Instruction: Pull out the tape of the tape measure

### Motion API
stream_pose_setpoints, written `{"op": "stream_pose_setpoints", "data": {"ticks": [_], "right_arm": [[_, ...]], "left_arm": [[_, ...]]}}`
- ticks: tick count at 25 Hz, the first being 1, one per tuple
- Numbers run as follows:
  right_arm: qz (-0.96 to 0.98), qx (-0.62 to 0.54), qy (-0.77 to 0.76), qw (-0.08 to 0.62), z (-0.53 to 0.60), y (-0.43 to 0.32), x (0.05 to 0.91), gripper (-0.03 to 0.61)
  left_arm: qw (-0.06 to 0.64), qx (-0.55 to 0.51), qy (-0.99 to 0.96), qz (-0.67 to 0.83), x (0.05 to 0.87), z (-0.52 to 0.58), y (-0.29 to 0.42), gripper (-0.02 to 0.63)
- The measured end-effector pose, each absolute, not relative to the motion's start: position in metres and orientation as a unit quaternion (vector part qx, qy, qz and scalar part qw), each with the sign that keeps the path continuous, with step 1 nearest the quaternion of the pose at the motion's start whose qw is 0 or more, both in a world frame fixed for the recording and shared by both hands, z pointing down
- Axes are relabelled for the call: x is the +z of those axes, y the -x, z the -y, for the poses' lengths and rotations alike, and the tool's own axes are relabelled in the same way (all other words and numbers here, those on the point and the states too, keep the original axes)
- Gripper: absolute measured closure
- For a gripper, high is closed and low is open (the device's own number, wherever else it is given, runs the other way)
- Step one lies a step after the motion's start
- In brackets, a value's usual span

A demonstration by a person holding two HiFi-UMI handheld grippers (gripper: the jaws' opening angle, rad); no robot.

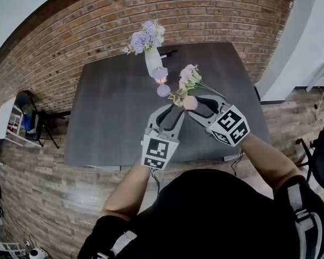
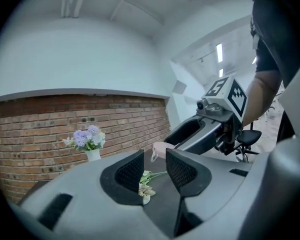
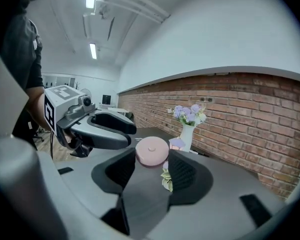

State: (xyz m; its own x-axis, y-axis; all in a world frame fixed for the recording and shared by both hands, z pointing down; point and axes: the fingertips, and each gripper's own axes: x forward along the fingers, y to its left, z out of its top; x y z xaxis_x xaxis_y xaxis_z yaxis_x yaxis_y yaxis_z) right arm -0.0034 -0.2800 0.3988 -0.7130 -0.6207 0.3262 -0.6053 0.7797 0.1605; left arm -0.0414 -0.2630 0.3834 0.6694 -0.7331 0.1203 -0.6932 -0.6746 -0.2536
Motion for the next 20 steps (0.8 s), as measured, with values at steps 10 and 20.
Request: {"op": "stream_pose_setpoints", "data": {"ticks": [10,20], "right_arm": [[0.925,-0.034,-0.317,0.205,0.269,0.007,0.405,0.374],[0.895,0.010,-0.416,0.160,0.316,-0.054,0.400,0.374]], "left_arm": [[0.114,-0.129,0.901,-0.397,0.393,0.264,0.040,0.600],[0.039,-0.067,0.834,-0.546,0.381,0.292,0.156,0.600]]}}
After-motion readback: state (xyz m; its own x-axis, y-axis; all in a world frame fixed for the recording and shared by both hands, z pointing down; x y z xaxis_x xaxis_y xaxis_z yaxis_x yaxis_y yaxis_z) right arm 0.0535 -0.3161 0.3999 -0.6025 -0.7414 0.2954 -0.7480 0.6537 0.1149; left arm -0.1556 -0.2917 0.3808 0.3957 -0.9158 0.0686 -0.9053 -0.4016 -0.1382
